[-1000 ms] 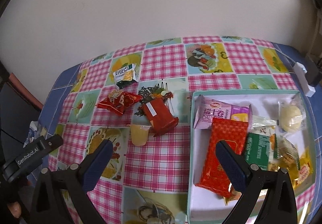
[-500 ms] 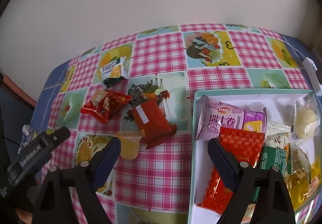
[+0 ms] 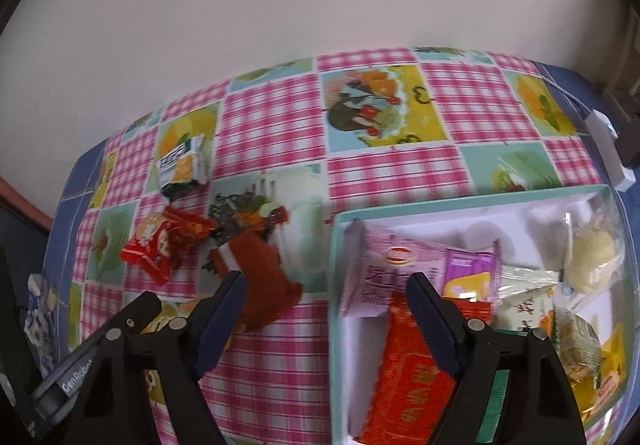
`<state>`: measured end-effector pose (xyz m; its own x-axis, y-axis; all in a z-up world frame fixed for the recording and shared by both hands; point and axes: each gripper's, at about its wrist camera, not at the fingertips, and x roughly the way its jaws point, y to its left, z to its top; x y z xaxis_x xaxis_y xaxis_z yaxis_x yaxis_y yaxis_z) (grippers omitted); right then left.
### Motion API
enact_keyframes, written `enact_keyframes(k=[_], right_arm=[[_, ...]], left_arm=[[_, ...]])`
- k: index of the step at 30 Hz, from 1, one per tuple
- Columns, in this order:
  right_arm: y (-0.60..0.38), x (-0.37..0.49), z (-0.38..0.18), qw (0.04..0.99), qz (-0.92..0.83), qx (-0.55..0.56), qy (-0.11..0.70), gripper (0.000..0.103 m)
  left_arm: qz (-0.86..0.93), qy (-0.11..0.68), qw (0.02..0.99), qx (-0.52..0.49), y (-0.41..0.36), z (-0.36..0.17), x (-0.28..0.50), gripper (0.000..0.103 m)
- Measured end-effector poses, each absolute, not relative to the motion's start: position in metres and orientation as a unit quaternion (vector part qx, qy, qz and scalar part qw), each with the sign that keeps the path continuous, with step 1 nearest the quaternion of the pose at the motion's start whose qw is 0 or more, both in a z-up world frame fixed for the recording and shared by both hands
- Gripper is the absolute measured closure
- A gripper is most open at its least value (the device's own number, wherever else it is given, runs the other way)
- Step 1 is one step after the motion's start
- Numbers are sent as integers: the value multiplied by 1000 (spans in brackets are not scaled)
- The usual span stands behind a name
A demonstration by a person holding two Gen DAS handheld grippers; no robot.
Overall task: Organize snacks
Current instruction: 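Move the left tool to the yellow jelly cup while the right tool reaches the red-orange packet, then grasp the yellow jelly cup with the left tool while the right tool grasps the red-orange packet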
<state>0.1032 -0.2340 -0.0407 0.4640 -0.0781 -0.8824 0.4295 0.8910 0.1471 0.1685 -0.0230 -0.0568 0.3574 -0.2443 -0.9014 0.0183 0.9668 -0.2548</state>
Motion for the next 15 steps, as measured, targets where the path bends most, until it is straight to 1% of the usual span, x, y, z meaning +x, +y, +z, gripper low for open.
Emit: enact_keyframes(k=[6,8,10,13,15], right_arm=[[-247,97,-36,834,-162,197,489,19],[-250,96,-37,832,-164,202,490,19],[-252,95,-38,830,-166,206,491,19],[-253,95,-40,827,-165,211,494,19],[-253,95,-40,827,-164,212,494,19]], left_arm=[[-134,551,819,-90,-48,-48,164,15],[-146,555,815,-80,-58,-51,163,24],[-158,563,808,-71,-67,-57,163,29],[-173,570,801,-65,-78,-63,161,32],[-177,574,798,-59,-83,-67,160,42]])
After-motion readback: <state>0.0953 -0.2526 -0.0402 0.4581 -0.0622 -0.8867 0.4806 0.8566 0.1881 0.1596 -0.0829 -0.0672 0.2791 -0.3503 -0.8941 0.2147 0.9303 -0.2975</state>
